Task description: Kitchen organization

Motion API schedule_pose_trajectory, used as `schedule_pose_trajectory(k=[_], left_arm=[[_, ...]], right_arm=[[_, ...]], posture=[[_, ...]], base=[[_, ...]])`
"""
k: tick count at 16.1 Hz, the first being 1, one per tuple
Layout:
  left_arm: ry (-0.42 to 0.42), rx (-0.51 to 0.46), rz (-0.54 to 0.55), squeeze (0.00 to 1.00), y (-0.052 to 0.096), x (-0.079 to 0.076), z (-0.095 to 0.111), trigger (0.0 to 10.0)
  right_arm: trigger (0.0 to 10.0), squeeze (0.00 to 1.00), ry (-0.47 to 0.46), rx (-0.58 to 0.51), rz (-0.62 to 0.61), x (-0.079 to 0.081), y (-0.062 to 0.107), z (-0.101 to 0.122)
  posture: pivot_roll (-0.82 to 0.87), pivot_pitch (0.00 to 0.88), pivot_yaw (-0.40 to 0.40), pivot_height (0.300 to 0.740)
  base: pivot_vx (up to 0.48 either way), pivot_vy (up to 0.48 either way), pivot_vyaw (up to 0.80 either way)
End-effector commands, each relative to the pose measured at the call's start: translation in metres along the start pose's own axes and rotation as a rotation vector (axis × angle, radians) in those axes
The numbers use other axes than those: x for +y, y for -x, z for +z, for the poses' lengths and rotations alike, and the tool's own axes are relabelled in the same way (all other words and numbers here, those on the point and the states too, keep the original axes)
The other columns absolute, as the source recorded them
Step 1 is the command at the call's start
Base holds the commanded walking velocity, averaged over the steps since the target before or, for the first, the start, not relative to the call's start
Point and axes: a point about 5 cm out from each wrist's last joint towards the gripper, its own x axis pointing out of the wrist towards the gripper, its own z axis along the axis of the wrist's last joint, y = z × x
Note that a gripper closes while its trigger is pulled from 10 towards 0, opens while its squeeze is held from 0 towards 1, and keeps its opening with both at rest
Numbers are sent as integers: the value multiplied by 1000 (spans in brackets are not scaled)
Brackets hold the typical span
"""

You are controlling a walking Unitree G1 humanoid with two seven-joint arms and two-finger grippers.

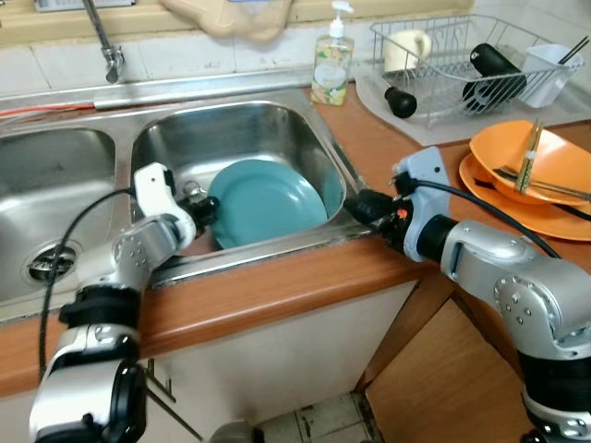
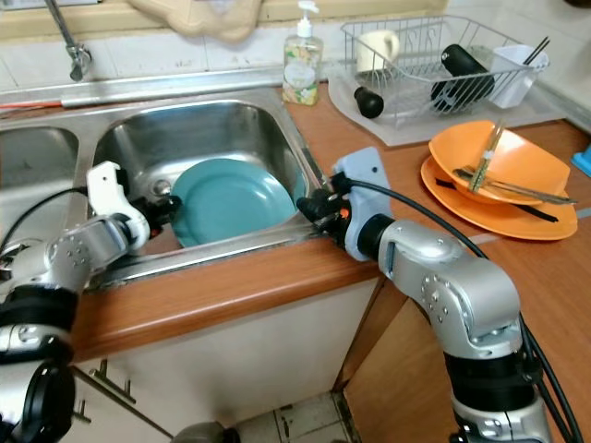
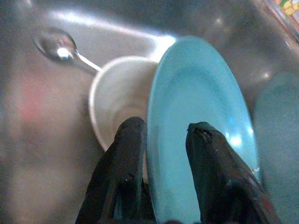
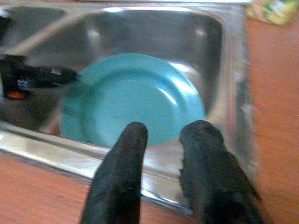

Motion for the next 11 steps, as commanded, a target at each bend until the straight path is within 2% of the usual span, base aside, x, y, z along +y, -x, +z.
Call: schedule_pose_trajectory(k=[1,2,3,4,5,6,7,8,11], left_arm=[[-130,-77,-45,1000,6,-5,13,10000],[-226,-147,-59,1000,12,-9,20,10000],[-244,-161,-59,1000,13,-10,21,10000],[-323,-217,-117,1000,19,-17,25,10000],[-348,-240,-130,1000,21,-19,27,10000],[-390,-308,-163,1000,27,-27,29,10000],[-404,-357,-249,1000,35,-38,30,10000],[-422,-365,-291,1000,40,-42,28,10000],[-455,-307,-454,1000,54,-58,14,10000]], right_arm=[[10000,1000,-27,-16,-51,-8,1,5],[10000,1000,26,-41,-113,-13,1,10],[10000,1000,43,-46,-126,-15,0,11],[10000,1000,86,-76,-232,-24,-4,18],[10000,1000,98,-86,-269,-27,-6,20],[10000,1000,150,-76,-327,-32,-10,23],[10000,1000,156,-13,-385,-41,-17,21],[10000,1000,172,5,-410,-45,-20,20],[10000,1000,208,40,-506,-60,-27,20]], posture=[[-41,0,58,740],[-39,0,60,740],[-39,0,60,740],[-40,0,58,740],[-40,0,58,740],[-40,0,56,740],[-42,0,54,740],[-37,0,49,740],[-30,0,39,740]], base=[[0,0,0],[0,0,0],[0,0,0],[0,0,0],[0,0,0],[0,0,0],[0,0,0],[0,0,0],[0,0,0]])
